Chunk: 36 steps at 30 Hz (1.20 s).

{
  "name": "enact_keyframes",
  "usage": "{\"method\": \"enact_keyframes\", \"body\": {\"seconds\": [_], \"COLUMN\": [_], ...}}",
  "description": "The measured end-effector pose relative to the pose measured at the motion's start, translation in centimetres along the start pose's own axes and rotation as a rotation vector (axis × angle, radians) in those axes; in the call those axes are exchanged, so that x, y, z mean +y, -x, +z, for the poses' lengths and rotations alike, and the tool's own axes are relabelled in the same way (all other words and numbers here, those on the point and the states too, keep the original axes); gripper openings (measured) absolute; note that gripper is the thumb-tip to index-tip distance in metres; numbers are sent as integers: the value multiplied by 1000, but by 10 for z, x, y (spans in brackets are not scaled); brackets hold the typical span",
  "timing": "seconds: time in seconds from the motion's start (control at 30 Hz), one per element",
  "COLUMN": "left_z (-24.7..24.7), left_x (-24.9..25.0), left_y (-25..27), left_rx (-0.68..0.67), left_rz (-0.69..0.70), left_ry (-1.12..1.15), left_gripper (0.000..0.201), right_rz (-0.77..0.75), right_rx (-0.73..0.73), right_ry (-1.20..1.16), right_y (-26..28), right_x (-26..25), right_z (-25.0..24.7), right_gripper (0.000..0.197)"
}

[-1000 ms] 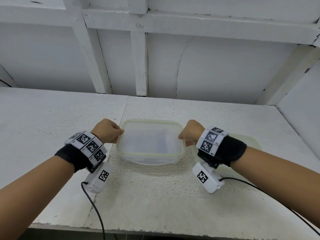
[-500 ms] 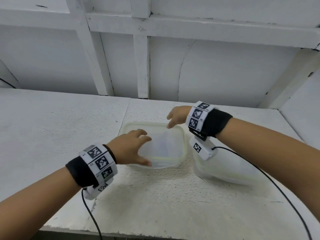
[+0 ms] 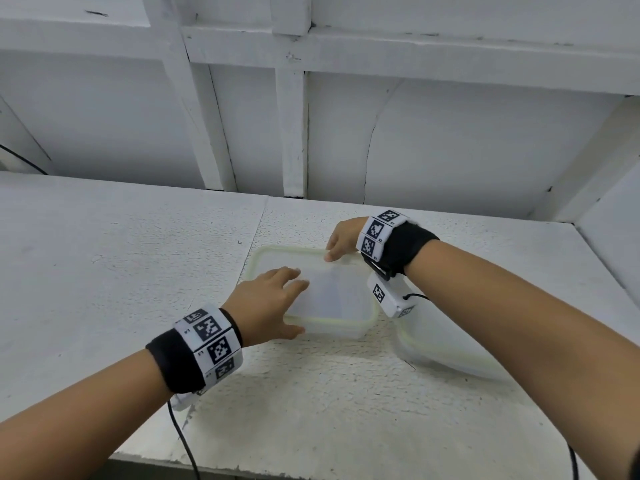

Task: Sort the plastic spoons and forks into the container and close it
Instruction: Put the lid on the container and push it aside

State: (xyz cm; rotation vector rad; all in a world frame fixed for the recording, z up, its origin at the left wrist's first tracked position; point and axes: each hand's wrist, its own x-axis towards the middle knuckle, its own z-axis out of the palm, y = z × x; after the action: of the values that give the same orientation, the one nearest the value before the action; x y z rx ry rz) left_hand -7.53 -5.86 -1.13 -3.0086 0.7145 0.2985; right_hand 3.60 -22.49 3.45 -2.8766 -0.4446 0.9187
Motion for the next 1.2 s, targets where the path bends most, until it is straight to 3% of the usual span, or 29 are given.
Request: {"method": "enact_keyframes", "body": {"seconds": [0.2,0.27,0.33,0.4,0.47,0.53,0.6,0.67,0.73,0.93,1.2], "left_z": [-5,-12,-19,-18,-14,-9,-8,-9,-9,-21,-30], "left_x": [-3,-11,-22,-38,-55,-64,-62,-60,-62,-85,-119], "left_y": [-2,-3,-5,-7,-5,-3,-1,-3,-9,-55,-139], "left_rx": [-29,-64,-8,122,161,7,-134,-174,-165,-23,269], "left_rz": [9,9,-28,-132,-336,-516,-591,-609,-618,-681,-752], "left_ry": [11,130,373,509,524,548,751,927,966,1144,1310], "left_gripper": [81,87,94,73,52,54,50,43,39,41,31], "right_rz": [30,62,112,175,275,371,434,473,471,432,295], "right_rx": [13,18,50,81,80,39,-27,-70,-85,-33,296], "right_ry": [-30,-39,-63,-142,-301,-545,-789,-903,-962,-1118,-1019], "right_y": [3,8,17,30,37,42,39,33,27,5,-76], "right_x": [-1,-1,2,8,19,26,27,27,31,43,57], "right_z": [1,3,6,10,19,30,40,45,43,5,-25], "right_gripper": [49,52,53,49,46,49,55,56,52,22,46]}}
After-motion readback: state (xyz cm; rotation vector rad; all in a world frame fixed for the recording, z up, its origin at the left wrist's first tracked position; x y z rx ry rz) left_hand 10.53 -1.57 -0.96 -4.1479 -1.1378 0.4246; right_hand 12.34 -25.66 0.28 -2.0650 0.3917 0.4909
